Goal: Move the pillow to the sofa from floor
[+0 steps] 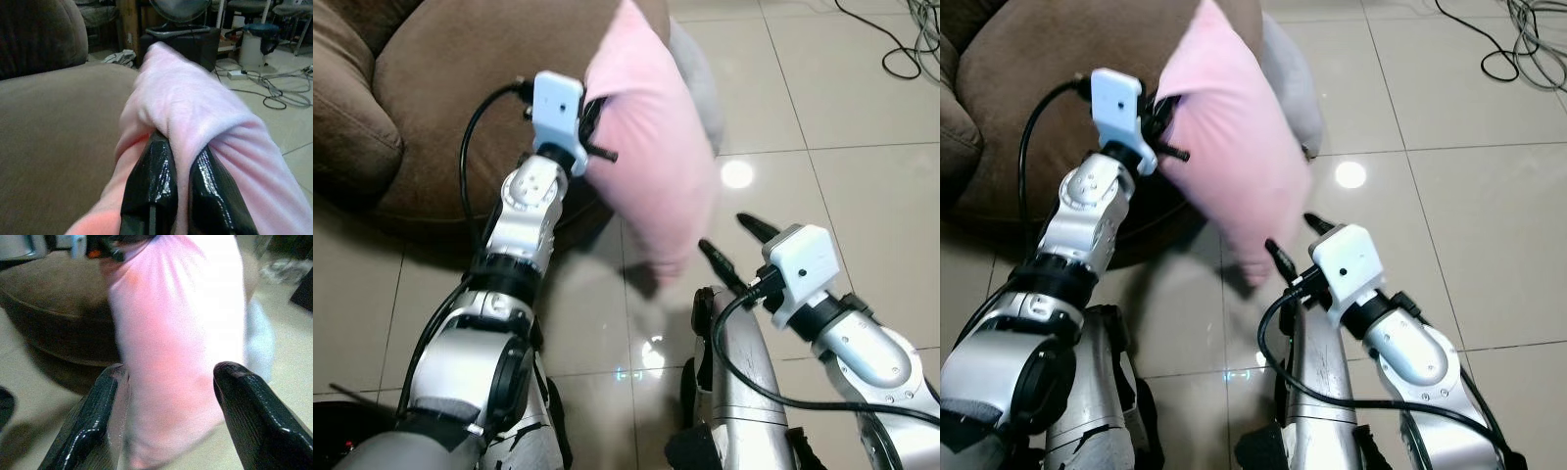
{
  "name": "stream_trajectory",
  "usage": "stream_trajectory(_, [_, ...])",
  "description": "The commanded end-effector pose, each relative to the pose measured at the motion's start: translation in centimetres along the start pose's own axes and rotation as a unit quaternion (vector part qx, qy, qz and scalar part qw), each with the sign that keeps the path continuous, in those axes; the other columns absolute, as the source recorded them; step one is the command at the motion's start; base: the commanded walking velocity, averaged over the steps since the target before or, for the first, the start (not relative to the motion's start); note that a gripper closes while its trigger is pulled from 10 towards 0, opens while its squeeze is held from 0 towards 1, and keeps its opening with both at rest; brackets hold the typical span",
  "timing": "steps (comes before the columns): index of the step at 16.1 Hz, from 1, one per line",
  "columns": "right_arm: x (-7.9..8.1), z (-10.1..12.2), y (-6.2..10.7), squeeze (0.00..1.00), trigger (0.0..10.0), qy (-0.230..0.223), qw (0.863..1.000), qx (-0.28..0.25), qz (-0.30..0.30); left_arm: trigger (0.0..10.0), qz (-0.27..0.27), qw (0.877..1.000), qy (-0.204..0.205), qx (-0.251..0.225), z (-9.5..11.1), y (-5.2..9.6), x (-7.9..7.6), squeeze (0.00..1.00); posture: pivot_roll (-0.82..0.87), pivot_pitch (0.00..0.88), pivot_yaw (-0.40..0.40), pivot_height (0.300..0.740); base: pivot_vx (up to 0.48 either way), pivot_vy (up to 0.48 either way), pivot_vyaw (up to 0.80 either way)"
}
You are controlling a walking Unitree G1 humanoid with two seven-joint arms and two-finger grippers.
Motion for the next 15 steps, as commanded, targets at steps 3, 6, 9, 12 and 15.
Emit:
stream_trajectory(3, [-0.8,0.8,-0.1,0.00,10.0,0.031,0.999,-0.026,-0.016,0.0,0.011,1.000,-0.012,-0.006,-0.3,1.0,0.6,0.00,-0.14,0.245,-0.004,0.485,0.000,0.000,0.00])
stream_trajectory(6, [-1.0,1.4,-0.5,0.00,10.0,0.041,0.998,-0.047,-0.010,0.0,0.019,1.000,-0.014,-0.016,0.2,1.1,0.7,0.00,-0.13,0.234,-0.014,0.485,0.000,0.000,0.00])
stream_trajectory(9, [-1.0,1.2,-0.8,0.00,10.0,0.037,0.998,-0.049,-0.014,0.0,0.026,0.997,-0.024,-0.066,3.8,0.3,1.5,0.00,-0.12,0.224,-0.014,0.485,0.000,0.000,0.00])
stream_trajectory(12, [-0.9,0.6,-1.1,0.00,10.0,0.031,0.999,-0.039,-0.016,0.0,0.023,0.996,-0.029,-0.085,5.2,0.0,1.5,0.00,-0.12,0.217,-0.012,0.485,0.283,0.000,0.00])
stream_trajectory(15, [-0.8,0.3,-1.3,0.00,10.0,0.024,0.999,-0.040,-0.016,0.0,0.019,0.996,-0.036,-0.077,4.8,0.0,1.3,0.00,-0.12,0.211,-0.014,0.510,0.133,0.000,0.00])
Point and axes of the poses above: a point about 5 cm out from each wrist's last joint towards the gripper, its own y axis pointing back from the gripper into the wrist, its own z axis along the axis of the wrist's last joint, x = y × z, the point moved 6 cm from there along -y, pointing out of the wrist towards the gripper, and after that the axes turned 8 degrees about -y, right-handed, at the moved point
